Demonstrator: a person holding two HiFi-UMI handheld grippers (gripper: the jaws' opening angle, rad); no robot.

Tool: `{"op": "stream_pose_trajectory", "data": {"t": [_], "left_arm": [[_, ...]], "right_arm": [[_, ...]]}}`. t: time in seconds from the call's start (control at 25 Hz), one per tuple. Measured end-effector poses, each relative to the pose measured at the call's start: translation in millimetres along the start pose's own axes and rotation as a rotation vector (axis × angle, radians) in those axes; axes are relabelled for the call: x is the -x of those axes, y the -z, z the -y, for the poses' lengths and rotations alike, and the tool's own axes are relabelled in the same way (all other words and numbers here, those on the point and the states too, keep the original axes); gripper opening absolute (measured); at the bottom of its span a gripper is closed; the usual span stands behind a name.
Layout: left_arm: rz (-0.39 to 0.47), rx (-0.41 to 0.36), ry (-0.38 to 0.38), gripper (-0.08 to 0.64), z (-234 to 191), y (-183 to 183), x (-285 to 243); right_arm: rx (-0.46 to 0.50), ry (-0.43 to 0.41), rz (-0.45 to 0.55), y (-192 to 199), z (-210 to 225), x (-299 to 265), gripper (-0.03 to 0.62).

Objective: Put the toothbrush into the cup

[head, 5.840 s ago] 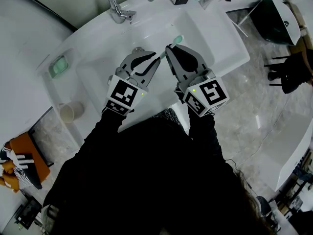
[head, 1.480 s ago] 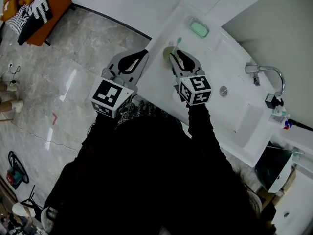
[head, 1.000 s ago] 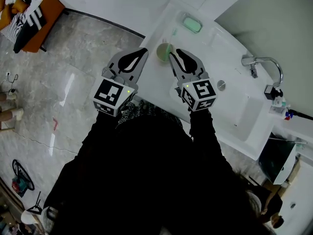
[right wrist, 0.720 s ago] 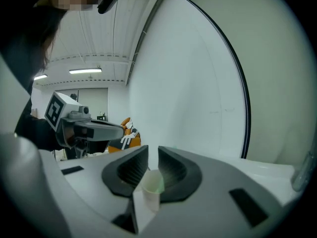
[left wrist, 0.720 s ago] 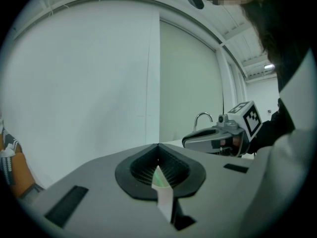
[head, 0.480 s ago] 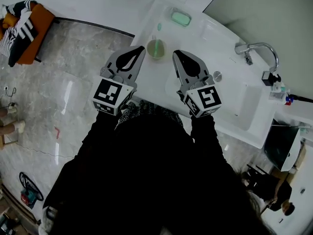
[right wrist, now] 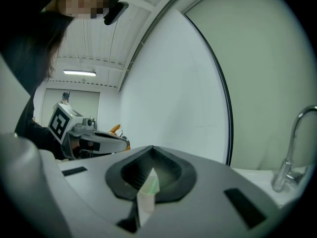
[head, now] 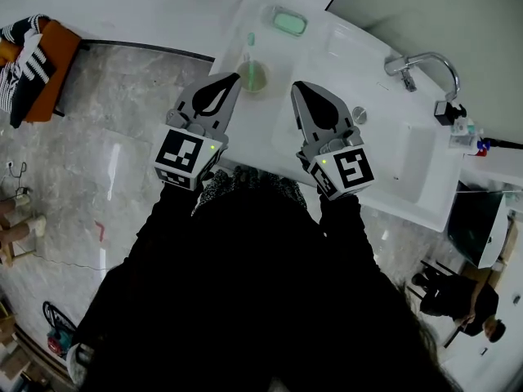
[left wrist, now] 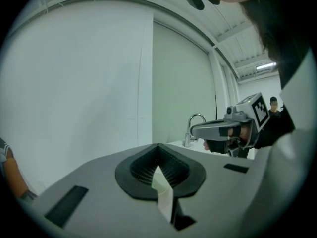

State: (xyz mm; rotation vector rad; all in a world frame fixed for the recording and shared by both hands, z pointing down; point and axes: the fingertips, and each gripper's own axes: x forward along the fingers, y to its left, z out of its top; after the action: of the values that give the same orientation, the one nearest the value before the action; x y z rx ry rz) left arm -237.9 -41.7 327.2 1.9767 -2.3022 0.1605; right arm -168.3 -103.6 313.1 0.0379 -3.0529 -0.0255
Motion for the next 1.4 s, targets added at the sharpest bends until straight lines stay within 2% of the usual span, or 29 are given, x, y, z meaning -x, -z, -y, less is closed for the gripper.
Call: {"op": "stream_pose_trajectory", "data": {"t": [0.48,1.4], "left_arm": [[-0.001,-0.014,0.021,0.008,4,1,-2],[0.017,-0.021,0.009,0.008,5,-3,-6]], "right_arm": [[0.022,0.091,0.037,-10,6,16,0.005],[0.031,0.116,0.019,-7,16,17,0.002]]}}
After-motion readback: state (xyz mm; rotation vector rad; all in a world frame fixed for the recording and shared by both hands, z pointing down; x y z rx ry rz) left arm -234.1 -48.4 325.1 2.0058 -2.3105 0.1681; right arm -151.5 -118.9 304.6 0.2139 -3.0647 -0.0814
